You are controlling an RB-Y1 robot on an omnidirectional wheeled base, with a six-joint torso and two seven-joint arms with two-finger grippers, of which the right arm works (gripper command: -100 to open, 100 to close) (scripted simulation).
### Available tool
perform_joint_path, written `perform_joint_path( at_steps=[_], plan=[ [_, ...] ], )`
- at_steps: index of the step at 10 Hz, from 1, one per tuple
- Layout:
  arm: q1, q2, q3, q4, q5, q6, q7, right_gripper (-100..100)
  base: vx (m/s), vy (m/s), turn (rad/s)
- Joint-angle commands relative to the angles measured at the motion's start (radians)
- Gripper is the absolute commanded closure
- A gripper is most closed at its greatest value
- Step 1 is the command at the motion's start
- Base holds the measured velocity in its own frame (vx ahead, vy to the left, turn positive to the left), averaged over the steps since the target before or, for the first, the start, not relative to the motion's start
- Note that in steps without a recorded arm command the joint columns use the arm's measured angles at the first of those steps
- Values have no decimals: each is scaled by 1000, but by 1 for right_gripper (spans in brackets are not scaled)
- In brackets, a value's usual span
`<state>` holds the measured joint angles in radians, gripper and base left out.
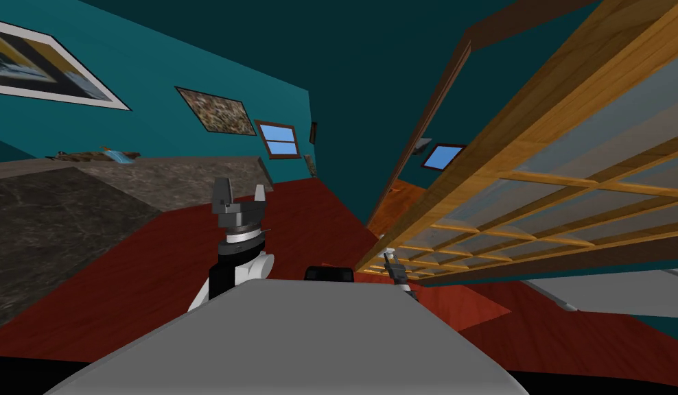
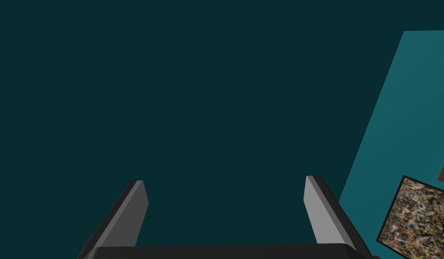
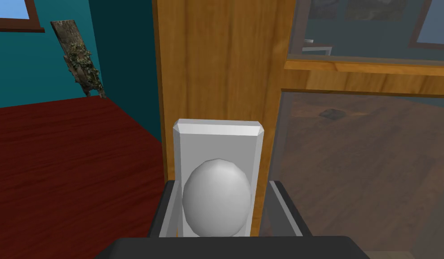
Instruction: Pull the door open
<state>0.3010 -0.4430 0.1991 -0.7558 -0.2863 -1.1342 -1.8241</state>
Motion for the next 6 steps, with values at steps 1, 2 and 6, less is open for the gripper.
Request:
perform_joint_path(
  at_steps=[1,2,6],
  plan=[
    [0,0,0,1,0,0,-1,100,-41,21,31],
    [0,0,0,1,0,0,-1,100,-32,6,-6],
    [3,-5,10,10,8,-10,-9,100,-36,-8,35]
  ],
)
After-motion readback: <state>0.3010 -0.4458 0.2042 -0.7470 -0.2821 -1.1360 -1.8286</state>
